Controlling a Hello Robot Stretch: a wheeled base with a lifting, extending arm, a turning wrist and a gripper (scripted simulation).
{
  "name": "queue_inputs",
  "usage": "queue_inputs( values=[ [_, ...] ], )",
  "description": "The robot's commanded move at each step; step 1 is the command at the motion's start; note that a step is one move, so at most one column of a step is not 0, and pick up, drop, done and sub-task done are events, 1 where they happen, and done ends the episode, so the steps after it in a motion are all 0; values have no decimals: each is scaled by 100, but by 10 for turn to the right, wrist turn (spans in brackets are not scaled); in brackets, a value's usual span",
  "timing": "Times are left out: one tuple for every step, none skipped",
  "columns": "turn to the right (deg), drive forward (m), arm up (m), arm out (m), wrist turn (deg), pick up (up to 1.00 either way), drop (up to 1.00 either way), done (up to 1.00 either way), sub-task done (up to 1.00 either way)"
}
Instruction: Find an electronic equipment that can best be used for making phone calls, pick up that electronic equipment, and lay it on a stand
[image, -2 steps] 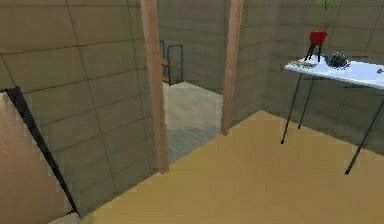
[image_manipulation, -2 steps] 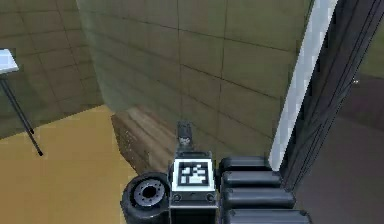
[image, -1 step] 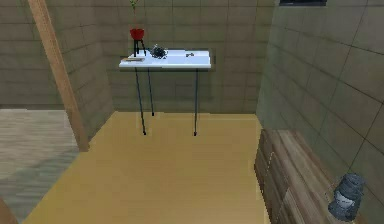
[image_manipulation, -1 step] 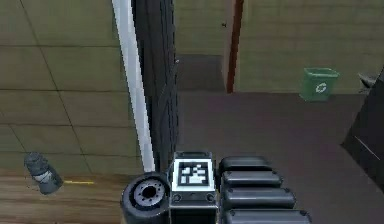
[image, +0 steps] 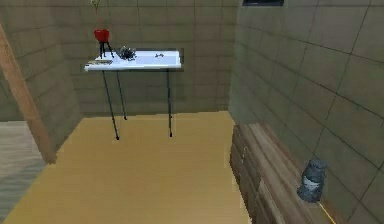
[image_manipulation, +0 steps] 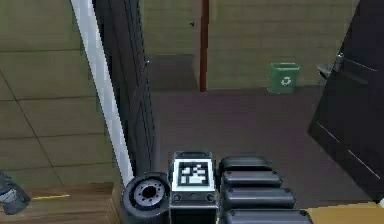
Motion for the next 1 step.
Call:
queue_inputs(
  values=[
    [0,90,0,0,0,0,0,0,0]
  ],
)
